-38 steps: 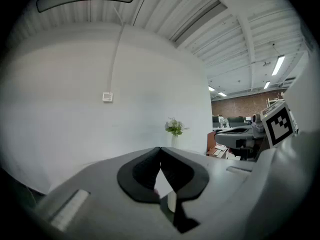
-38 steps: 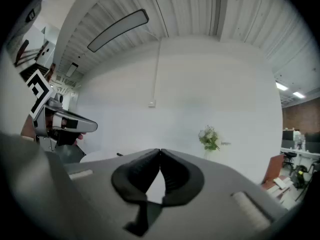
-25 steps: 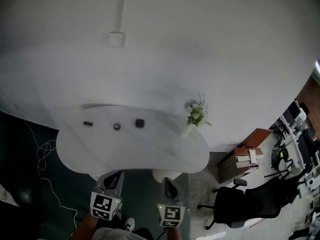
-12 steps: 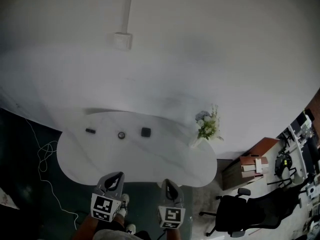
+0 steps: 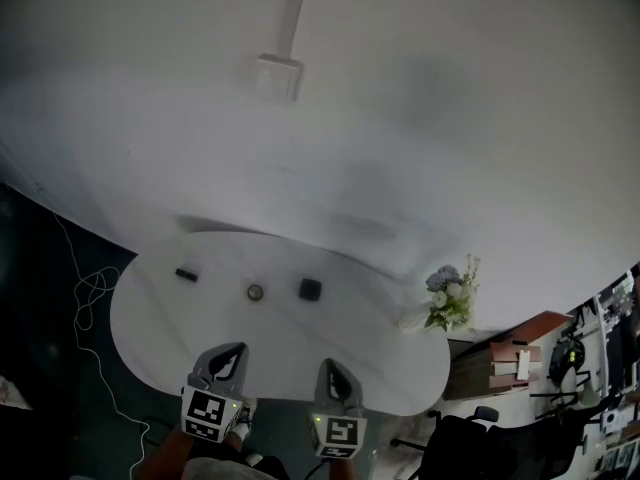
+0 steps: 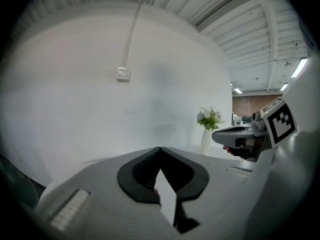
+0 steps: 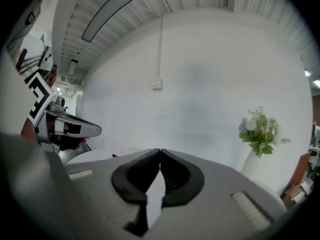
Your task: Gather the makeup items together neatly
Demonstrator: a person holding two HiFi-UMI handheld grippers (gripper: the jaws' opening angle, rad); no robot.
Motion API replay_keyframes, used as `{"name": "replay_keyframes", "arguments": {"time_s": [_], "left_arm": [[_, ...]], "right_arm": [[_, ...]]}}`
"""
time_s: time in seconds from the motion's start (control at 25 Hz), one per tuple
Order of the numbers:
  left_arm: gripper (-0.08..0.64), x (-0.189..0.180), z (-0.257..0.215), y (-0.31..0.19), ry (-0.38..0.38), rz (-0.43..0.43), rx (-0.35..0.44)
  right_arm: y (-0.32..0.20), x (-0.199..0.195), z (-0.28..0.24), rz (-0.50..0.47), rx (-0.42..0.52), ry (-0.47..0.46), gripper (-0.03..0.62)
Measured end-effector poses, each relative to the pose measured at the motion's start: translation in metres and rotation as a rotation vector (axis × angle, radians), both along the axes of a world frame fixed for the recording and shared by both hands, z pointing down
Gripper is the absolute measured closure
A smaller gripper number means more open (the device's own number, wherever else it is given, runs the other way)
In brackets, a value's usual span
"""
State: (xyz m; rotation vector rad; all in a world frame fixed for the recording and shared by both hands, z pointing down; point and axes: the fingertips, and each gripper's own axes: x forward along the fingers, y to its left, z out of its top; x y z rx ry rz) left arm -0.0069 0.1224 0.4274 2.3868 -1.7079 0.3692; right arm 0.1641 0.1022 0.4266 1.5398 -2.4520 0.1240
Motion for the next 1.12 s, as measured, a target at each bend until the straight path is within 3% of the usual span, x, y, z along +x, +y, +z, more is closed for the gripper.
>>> {"name": "replay_keyframes", "arguments": {"time_s": [0.56, 0.92, 1.0, 1.12], "left_arm": [[0.549, -0.090, 0.060, -0.073, 0.011, -0.152, -0.127], [0.549, -0.126, 0.114, -0.098, 0.028, -0.214, -0.217], [0.549, -0.129, 0.122, -0.102, 0.031, -0.220, -0.233], [0.549, -0.131, 0.136, -0.106, 0.036, -0.223, -0.255]], "right_arm": [[-0.103, -0.120, 0.063, -0.200, -0.122, -0.010, 0.588], [-0.148, -0.158, 0.129, -0.270, -0.220, 0.033, 0.584], [-0.152, -0.168, 0.144, -0.306, -0.256, 0.049, 0.474], [-0.158, -0.182, 0.169, -0.357, -0.300, 0.083, 0.415]]}}
